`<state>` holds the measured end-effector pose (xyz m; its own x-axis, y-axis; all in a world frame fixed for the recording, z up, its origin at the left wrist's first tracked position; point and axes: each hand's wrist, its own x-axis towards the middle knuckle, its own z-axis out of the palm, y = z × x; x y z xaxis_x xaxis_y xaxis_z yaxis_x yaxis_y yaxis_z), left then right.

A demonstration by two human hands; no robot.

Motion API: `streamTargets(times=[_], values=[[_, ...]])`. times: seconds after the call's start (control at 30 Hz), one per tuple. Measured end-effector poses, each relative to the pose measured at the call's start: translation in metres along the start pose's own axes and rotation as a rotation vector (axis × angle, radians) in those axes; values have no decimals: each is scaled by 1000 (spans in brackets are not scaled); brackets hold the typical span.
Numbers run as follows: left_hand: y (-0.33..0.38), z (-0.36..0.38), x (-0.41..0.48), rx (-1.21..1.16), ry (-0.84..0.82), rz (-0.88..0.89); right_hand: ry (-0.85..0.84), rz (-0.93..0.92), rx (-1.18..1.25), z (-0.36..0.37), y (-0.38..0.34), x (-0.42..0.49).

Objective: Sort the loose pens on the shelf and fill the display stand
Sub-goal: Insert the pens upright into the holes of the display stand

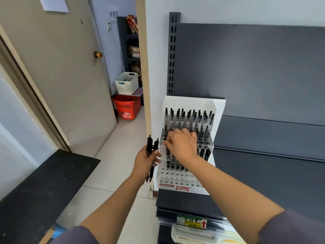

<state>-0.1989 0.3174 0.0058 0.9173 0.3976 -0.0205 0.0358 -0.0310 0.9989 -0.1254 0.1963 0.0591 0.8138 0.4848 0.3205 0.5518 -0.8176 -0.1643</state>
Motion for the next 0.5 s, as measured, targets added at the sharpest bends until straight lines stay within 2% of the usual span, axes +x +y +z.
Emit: streamTargets(times=[0.3,0.37,0.5], values=[[2,11,-9,0,16,7,-78,-51,-52,-5,4,-1],[5,12,-10,9,38,25,-73,-65,11,-10,3,0],[11,17,-10,7,81,66,-115,-59,286,-21,1,0]])
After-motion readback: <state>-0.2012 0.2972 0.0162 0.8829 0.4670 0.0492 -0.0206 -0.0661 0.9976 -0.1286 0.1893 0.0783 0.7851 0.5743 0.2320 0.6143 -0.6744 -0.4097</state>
